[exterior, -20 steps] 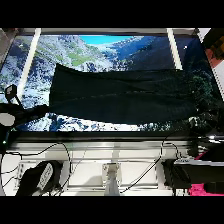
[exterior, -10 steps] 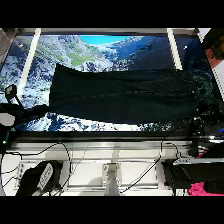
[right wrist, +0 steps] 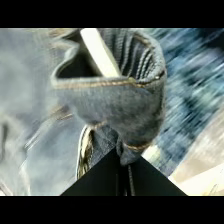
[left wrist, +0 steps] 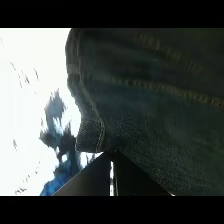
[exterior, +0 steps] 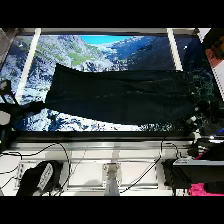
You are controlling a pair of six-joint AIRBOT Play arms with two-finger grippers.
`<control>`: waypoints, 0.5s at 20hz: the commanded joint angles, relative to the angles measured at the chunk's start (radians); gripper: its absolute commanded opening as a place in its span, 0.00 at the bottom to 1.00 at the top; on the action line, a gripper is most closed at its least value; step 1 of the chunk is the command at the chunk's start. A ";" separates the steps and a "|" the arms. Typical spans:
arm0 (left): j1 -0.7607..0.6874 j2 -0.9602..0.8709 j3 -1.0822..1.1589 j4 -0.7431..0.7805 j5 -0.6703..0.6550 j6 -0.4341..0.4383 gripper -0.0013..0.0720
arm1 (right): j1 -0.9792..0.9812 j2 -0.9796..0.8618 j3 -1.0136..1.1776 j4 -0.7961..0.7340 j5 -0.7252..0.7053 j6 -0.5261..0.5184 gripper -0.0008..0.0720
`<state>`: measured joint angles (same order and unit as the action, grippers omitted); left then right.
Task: Fold the clothes and pants, and hang the long-sleeved shirts on hangers.
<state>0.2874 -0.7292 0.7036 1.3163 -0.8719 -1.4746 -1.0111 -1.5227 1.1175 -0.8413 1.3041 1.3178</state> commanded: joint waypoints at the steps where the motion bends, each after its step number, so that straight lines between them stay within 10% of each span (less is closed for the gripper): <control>1: 0.001 0.009 0.164 0.034 -0.117 -0.007 0.03 | -0.032 0.174 0.003 -0.005 0.164 0.009 0.04; 10: 0.000 -0.126 0.386 0.156 -0.343 0.063 0.03 | 0.033 0.371 0.021 -0.026 0.211 0.130 0.04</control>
<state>0.2871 -0.7921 1.0302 1.4181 -1.1801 -1.4353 -0.9901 -1.1812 1.1267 -0.8631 1.5383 1.3941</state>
